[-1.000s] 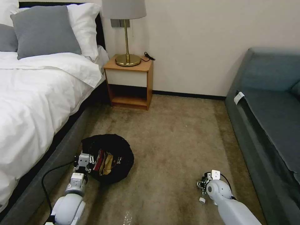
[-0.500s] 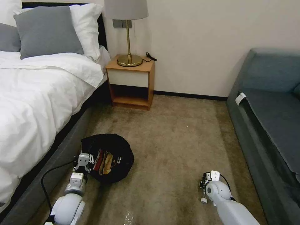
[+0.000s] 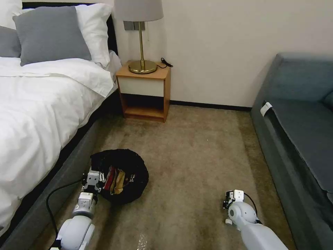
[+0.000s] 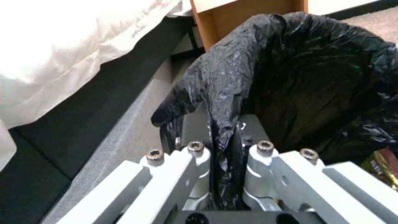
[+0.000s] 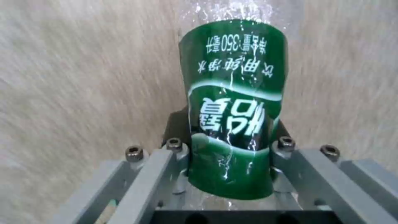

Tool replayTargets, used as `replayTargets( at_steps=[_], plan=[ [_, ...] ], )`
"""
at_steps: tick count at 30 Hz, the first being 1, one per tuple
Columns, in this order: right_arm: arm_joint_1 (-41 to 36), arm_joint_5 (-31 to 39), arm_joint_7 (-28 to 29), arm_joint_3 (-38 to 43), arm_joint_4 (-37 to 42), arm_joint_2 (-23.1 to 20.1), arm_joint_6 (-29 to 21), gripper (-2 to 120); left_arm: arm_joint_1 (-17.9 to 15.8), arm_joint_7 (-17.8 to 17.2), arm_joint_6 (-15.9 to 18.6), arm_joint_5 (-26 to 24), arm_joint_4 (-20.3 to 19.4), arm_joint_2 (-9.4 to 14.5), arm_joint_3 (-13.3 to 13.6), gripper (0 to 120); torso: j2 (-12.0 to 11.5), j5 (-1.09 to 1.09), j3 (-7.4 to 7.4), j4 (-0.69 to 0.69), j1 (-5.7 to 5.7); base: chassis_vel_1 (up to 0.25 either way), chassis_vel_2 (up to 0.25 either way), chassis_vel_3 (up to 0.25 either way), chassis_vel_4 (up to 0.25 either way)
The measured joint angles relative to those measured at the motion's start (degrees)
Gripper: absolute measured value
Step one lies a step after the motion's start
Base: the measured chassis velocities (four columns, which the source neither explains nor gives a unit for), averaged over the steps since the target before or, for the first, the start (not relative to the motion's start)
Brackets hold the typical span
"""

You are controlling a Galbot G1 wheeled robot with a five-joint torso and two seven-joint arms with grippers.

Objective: Pick up the trash bin, then pick up the garbage on the floor and place it into the trash bin.

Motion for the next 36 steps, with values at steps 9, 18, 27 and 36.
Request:
replayTargets(
  at_steps=[9,18,27,36],
  plan=[
    [1.9,-2.2,-0.4,-1.2,5.3,-1.0,0.2,20,-0.1,0.0,0.0,0.2,-0.1,-0.1,0.1,6,0.0,-0.01,0.00,0.01,0.00,0.000,0.000,0.000,0.000],
    [3.0,-7.1,-14.6,-4.9,11.1,-2.9,11.3,20,-0.4,0.0,0.0,0.2,-0.1,0.1,0.2,6,0.0,-0.01,0.00,0.01,0.00,0.000,0.000,0.000,0.000],
    [6.5,-6.3,-18.5,-11.7,18.3,-0.3,13.1,20,-1.1,-0.2,0.7,0.6,-0.1,-0.2,1.3,6,0.0,-0.02,0.00,0.01,0.00,0.000,0.000,0.000,0.000],
    [11.8,-4.3,-20.3,-20.7,19.0,5.8,14.5,20,-1.9,-0.7,1.3,0.9,-0.5,-0.7,2.5,6,0.0,-0.02,-0.01,0.03,0.00,0.000,0.000,0.000,0.000]
  ],
)
